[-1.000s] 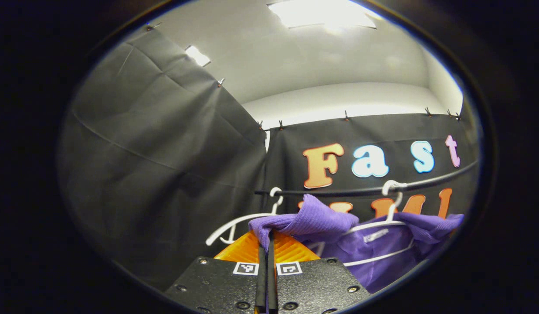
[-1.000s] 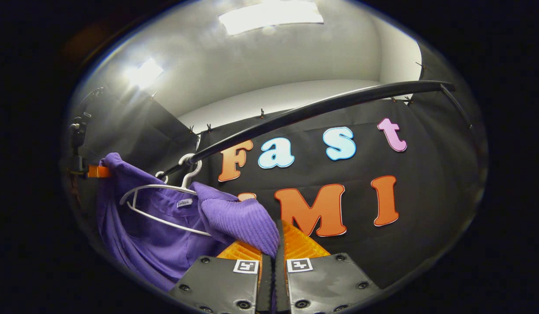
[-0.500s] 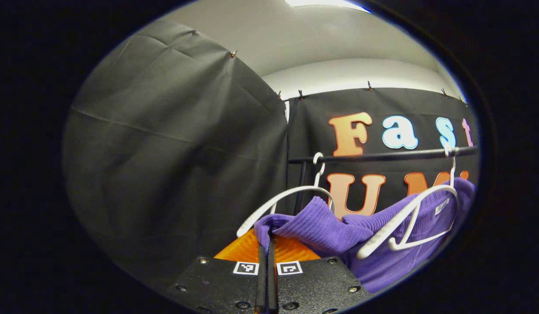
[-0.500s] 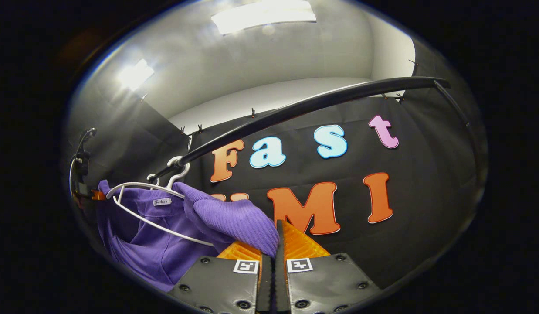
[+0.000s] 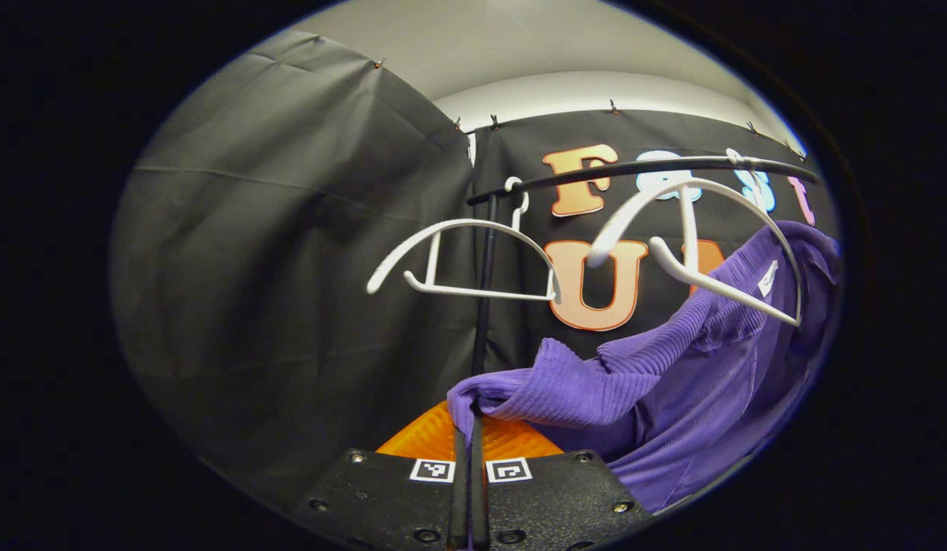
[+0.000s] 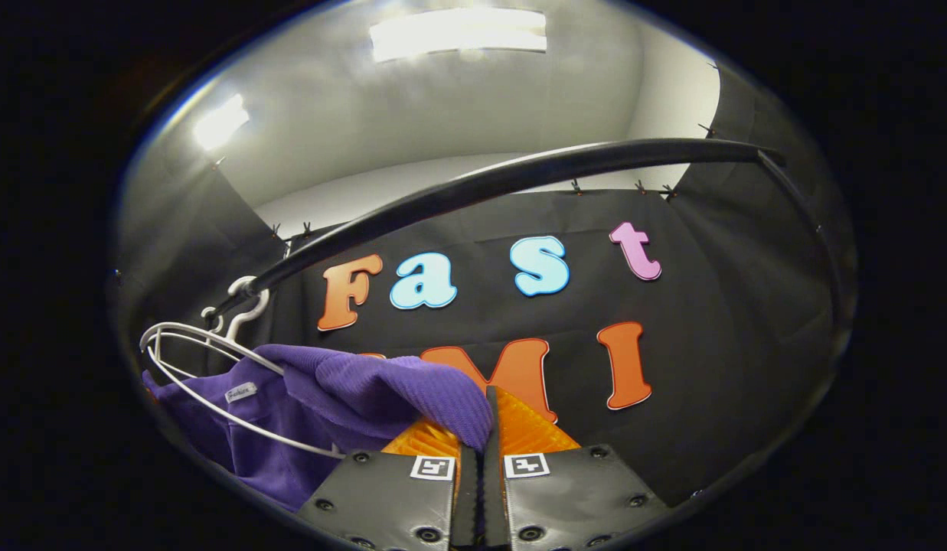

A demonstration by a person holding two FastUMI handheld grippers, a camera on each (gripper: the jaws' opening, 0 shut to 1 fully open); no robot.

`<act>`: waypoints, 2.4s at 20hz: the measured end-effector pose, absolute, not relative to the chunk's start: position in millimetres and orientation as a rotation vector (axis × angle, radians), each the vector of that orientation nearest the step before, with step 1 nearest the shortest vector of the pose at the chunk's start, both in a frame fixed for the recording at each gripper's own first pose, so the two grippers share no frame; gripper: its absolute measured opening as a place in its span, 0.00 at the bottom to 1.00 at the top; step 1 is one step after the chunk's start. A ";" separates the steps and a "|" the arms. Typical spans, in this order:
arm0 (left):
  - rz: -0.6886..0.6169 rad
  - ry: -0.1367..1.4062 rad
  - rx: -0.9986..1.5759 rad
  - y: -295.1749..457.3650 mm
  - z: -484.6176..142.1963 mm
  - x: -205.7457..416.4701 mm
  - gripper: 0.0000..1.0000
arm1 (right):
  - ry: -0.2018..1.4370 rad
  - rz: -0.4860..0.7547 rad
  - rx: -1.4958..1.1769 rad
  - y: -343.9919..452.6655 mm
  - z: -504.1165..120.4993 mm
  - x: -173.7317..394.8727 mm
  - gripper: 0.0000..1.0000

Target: Grasp the clothes on the hanger with both hands and then place them into the laundry hamper below.

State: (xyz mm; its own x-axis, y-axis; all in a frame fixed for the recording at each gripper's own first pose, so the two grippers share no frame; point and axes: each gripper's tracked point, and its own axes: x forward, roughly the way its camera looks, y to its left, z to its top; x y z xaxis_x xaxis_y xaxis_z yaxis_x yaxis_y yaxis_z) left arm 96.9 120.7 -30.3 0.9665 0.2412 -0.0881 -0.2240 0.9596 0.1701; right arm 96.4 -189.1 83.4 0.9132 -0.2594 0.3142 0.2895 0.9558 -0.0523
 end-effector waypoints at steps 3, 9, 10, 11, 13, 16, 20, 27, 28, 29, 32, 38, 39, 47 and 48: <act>0.213 0.107 0.169 108.9 -36.0 92.0 0.02 | -0.315 -0.328 -0.142 -202.7 83.2 113.2 0.10; 0.173 0.099 0.106 97.6 -42.1 92.7 0.02 | -0.268 -0.398 -0.207 -242.4 70.7 148.4 0.10; 0.162 0.092 0.104 93.5 -42.8 92.6 0.02 | -0.252 -0.413 -0.202 -251.6 64.9 152.7 0.11; 0.152 0.089 0.109 83.6 -45.4 90.2 0.02 | -0.233 -0.430 -0.196 -261.9 58.4 154.5 0.11; 0.134 0.100 0.122 74.1 -54.2 88.6 0.05 | -0.190 -0.457 -0.191 -277.8 40.4 150.4 0.10; 0.103 0.116 0.111 60.4 -68.3 89.6 0.02 | -0.140 -0.470 -0.186 -293.4 17.8 138.2 0.10; 0.070 0.128 0.122 47.3 -71.4 82.2 0.02 | -0.115 -0.430 -0.212 -288.4 8.5 114.0 0.10; -0.028 0.145 0.146 8.5 -75.7 67.4 0.02 | -0.027 -0.243 -0.162 -226.8 -19.0 86.8 0.10; -0.053 0.161 0.140 -1.9 -84.7 65.7 0.02 | 0.007 -0.225 -0.151 -218.9 -35.3 85.5 0.10; -0.076 0.185 0.136 -13.1 -96.6 64.1 0.04 | 0.047 -0.204 -0.139 -210.7 -50.9 84.4 0.10; -0.154 0.304 0.048 -49.3 -146.9 44.1 0.02 | 0.175 -0.125 -0.044 -168.7 -108.4 73.3 0.10; -0.183 0.623 -0.103 -86.4 -260.2 -8.5 0.05 | 0.488 -0.093 0.130 -117.0 -240.5 43.0 0.11; -0.181 0.677 -0.117 -89.6 -275.0 -17.4 0.02 | 0.544 -0.106 0.144 -117.5 -264.6 37.0 0.11; -0.213 0.842 -0.041 -111.1 -332.4 -31.9 0.02 | 0.773 -0.075 0.122 -114.1 -334.6 6.3 0.05; -0.221 0.856 -0.055 -114.3 -333.1 -33.7 0.02 | 0.785 -0.081 0.121 -116.3 -336.6 6.0 0.11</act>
